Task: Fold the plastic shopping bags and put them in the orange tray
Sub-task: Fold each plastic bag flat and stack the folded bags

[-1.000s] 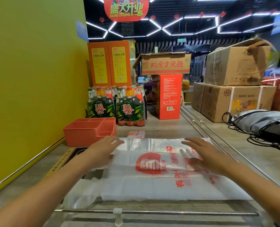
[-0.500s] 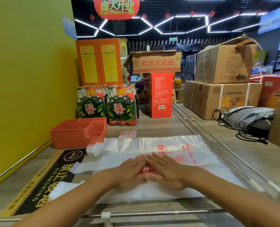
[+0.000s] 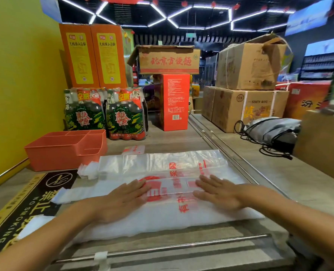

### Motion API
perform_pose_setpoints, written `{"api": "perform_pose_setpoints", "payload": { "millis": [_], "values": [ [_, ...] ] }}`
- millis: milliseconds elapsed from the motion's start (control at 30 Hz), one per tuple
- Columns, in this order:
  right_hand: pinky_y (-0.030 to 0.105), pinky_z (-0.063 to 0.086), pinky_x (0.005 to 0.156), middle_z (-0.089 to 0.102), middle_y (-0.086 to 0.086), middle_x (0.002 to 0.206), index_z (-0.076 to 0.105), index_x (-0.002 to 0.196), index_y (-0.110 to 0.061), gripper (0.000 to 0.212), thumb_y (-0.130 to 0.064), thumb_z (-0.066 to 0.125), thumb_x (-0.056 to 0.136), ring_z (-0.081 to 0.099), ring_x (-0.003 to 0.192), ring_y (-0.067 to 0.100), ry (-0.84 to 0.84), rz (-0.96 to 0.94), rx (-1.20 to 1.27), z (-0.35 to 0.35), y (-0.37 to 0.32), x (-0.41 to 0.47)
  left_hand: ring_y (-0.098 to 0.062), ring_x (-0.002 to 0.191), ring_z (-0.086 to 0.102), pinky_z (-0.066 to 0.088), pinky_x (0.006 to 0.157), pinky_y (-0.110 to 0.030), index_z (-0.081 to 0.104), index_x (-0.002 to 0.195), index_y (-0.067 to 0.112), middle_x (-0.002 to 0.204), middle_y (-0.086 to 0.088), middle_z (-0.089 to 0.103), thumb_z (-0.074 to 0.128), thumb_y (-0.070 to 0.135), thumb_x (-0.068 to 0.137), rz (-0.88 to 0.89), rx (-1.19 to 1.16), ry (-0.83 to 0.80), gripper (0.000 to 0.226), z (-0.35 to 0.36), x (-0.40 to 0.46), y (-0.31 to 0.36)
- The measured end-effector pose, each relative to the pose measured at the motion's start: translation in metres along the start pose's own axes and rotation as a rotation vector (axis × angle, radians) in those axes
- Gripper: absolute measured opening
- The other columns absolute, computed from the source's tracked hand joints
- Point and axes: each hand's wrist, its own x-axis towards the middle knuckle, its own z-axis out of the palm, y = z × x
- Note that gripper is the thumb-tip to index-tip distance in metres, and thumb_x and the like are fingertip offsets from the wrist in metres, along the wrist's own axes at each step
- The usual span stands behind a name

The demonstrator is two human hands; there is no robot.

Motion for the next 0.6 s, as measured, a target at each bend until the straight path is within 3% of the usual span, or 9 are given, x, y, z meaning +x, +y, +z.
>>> {"api": "perform_pose_setpoints", "payload": {
  "millis": [33, 100, 167, 233, 267, 333, 433, 600],
  "values": [
    [0.051, -0.007, 0.125, -0.025, -0.002, 0.164, -0.012, 0.156, -0.041, 0.08, -0.081, 0.001, 0.088, -0.025, 0.15, 0.022, -0.02, 0.041, -0.028, 0.004, 0.017, -0.006, 0.004, 0.144, -0.026, -0.016, 0.115, -0.02, -0.008, 0.153, 0.047, 0.156, 0.029, -0.02, -0.01, 0.098, 0.058, -0.001, -0.005, -0.001, 0.107, 0.0, 0.0, -0.001],
    [0.044, -0.01, 0.124, -0.021, -0.002, 0.166, -0.011, 0.156, -0.042, 0.054, -0.05, 0.014, 0.109, -0.022, 0.151, 0.018, -0.026, 0.141, 0.045, 0.007, 0.037, -0.018, 0.003, 0.147, -0.021, -0.014, 0.115, -0.02, -0.002, 0.156, 0.046, 0.159, 0.028, -0.016, -0.004, 0.09, 0.069, -0.013, -0.02, 0.013, 0.098, -0.001, 0.003, -0.003],
    [0.04, -0.001, 0.124, 0.001, 0.005, 0.169, -0.002, 0.16, -0.036, 0.051, -0.034, 0.018, 0.112, -0.005, 0.155, 0.024, 0.066, 0.207, 0.172, 0.003, 0.044, -0.023, 0.007, 0.147, -0.014, -0.01, 0.116, -0.019, 0.009, 0.156, 0.048, 0.158, 0.032, -0.007, 0.009, 0.08, 0.084, -0.032, -0.059, 0.044, 0.079, -0.003, 0.001, -0.001],
    [0.037, 0.009, 0.124, 0.036, 0.011, 0.156, 0.018, 0.16, -0.03, 0.053, -0.046, 0.015, 0.109, 0.017, 0.152, 0.029, 0.148, 0.179, 0.139, -0.006, 0.039, -0.024, 0.009, 0.146, 0.004, 0.002, 0.117, -0.017, 0.022, 0.156, 0.046, 0.157, 0.032, 0.009, 0.025, 0.066, 0.098, -0.047, -0.087, 0.103, 0.061, -0.006, -0.003, 0.001],
    [0.036, 0.01, 0.124, 0.042, 0.007, 0.153, 0.027, 0.157, -0.028, 0.065, -0.06, 0.012, 0.103, 0.019, 0.152, 0.026, 0.199, 0.147, 0.077, -0.012, 0.036, -0.025, 0.007, 0.146, 0.015, 0.011, 0.117, -0.016, 0.029, 0.154, 0.043, 0.157, 0.029, 0.02, 0.032, 0.06, 0.101, -0.055, -0.085, 0.137, 0.055, -0.01, -0.005, 0.001],
    [0.037, 0.014, 0.125, 0.031, -0.004, 0.162, 0.034, 0.155, -0.029, 0.087, -0.08, 0.013, 0.088, 0.017, 0.153, 0.015, 0.35, 0.096, 0.081, -0.023, 0.027, -0.025, 0.0, 0.141, 0.034, 0.025, 0.111, -0.016, 0.039, 0.149, 0.04, 0.152, 0.023, 0.038, 0.042, 0.052, 0.103, -0.081, -0.015, 0.174, 0.048, -0.02, -0.01, 0.003],
    [0.032, 0.027, 0.12, 0.032, -0.013, 0.161, 0.039, 0.152, -0.034, 0.071, -0.073, 0.03, 0.093, 0.032, 0.145, 0.007, 0.408, -0.063, 0.17, -0.039, -0.001, -0.018, -0.005, 0.139, 0.037, 0.027, 0.114, -0.026, 0.042, 0.148, 0.039, 0.152, 0.02, 0.041, 0.05, 0.051, 0.101, -0.14, 0.133, 0.131, 0.049, -0.038, -0.014, -0.001],
    [0.034, 0.039, 0.11, 0.045, -0.013, 0.153, 0.045, 0.148, -0.038, 0.054, -0.061, 0.046, 0.099, 0.047, 0.133, 0.012, 0.393, -0.195, 0.239, -0.055, -0.047, 0.011, -0.003, 0.136, 0.042, 0.038, 0.11, -0.036, 0.04, 0.142, 0.057, 0.149, 0.028, 0.043, 0.057, 0.051, 0.092, -0.201, 0.135, 0.094, 0.053, -0.043, -0.012, -0.017]
  ]
}}
